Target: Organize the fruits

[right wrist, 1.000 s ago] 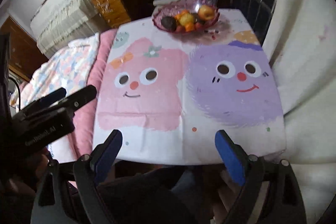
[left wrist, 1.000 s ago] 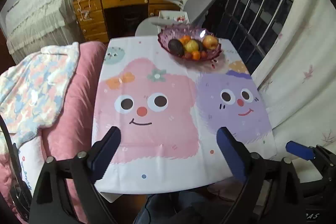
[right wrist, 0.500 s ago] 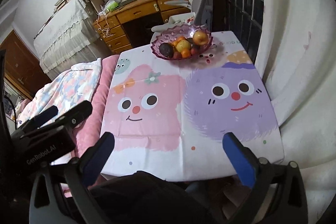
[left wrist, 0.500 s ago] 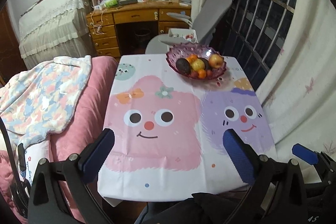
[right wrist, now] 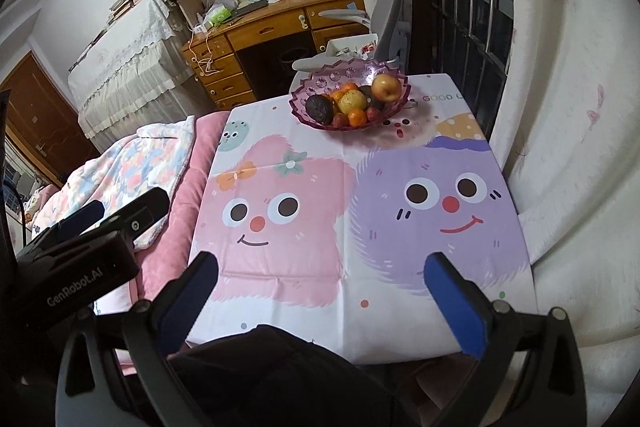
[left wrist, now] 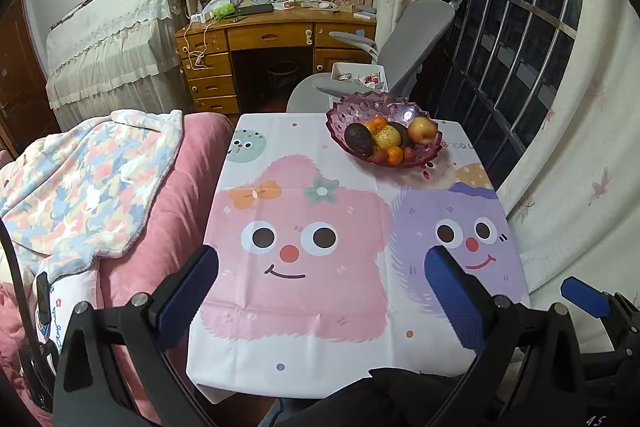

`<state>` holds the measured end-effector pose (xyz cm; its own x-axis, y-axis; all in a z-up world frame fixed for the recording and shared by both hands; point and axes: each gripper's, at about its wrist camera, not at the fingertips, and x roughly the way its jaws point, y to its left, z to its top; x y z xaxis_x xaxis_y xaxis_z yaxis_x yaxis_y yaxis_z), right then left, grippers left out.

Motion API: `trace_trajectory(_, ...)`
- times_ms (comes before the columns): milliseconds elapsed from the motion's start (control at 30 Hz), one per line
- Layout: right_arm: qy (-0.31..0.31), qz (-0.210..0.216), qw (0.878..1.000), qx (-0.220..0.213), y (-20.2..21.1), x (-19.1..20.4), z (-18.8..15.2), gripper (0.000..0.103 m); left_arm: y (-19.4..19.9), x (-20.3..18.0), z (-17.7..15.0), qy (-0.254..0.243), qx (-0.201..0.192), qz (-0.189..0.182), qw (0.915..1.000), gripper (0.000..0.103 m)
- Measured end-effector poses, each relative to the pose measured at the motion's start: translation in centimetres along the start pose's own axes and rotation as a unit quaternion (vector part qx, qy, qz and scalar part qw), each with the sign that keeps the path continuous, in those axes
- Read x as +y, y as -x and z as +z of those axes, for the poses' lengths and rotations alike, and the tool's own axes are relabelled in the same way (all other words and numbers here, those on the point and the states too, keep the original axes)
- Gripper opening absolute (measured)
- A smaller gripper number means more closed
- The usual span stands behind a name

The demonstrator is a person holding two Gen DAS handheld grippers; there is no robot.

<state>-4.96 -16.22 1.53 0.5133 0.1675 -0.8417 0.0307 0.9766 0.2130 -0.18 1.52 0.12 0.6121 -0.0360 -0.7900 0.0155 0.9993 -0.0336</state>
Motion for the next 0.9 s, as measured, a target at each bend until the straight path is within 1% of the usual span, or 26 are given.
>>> trace_trajectory(233, 0.002, 0.001, 1.0, 0.009, -0.7, -0.2, 0.4, 0.103, -0.6, -0.4, 0.2, 0.001, 0.006, 0.0, 1.0, 0.103)
trace_trajectory(900, 0.008, 0.004, 1.0, 0.015, -1.5, -0.4, 0.5, 0.103, -0.7, -0.1, 0.4, 0.0, 0.007, 0.0, 1.0, 0.102)
